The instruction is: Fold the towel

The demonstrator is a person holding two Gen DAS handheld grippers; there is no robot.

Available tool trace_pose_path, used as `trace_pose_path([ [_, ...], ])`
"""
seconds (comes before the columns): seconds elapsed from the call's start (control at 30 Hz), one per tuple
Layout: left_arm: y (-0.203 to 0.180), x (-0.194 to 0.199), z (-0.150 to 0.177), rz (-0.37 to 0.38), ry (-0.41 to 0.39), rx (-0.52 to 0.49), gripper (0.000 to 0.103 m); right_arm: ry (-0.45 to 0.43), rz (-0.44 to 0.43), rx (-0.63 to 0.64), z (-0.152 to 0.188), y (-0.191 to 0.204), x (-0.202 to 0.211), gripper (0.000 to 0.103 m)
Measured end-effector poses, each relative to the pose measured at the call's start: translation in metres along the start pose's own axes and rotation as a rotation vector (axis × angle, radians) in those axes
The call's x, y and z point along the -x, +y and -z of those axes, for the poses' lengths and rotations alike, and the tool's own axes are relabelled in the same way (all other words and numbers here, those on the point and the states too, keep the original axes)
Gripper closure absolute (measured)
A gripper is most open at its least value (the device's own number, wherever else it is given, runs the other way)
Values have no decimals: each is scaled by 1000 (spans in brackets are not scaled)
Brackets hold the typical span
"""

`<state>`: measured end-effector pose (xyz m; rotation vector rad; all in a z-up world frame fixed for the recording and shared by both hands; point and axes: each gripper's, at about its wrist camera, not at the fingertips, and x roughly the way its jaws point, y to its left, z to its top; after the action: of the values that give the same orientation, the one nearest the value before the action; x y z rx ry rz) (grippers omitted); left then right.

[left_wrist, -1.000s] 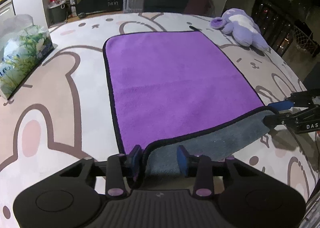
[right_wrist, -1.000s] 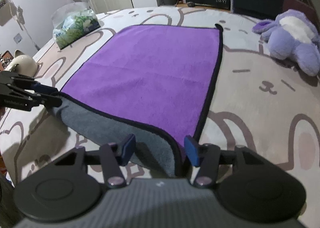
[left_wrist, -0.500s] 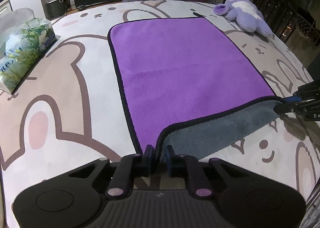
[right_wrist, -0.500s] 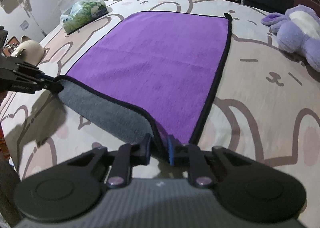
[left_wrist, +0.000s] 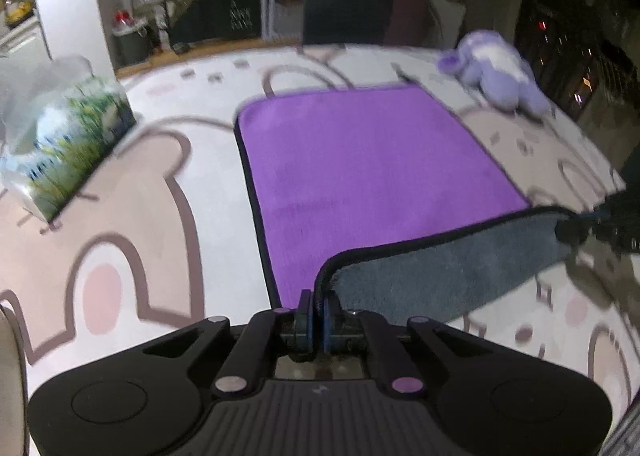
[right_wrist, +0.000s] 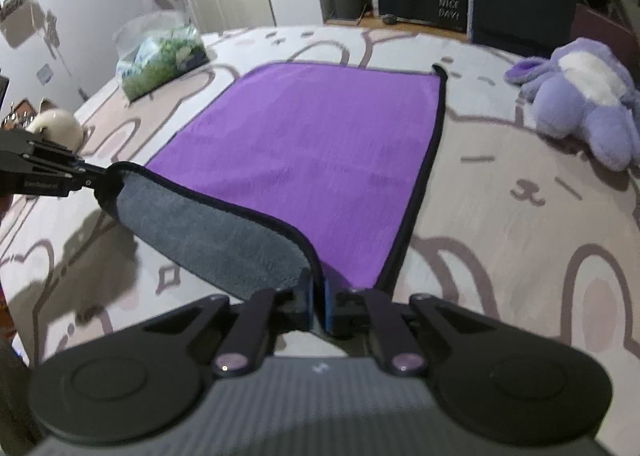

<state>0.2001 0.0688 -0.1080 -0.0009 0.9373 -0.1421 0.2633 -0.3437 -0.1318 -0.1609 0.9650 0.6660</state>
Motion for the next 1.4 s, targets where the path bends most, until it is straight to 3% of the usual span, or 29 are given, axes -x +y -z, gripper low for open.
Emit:
trace_pose_path([
  [0.17,0,9,-18,-25,-95,51,98,-74,23,-31,-11,-1,9,97],
  [0.87,5,-13,-83,-147,-276,65,98,-300,129,-121,-82,-16,3,97],
  [1.4,20,-90,-128,-199,-266,85,98,-307,209,-160,-127,-48,-62,97],
])
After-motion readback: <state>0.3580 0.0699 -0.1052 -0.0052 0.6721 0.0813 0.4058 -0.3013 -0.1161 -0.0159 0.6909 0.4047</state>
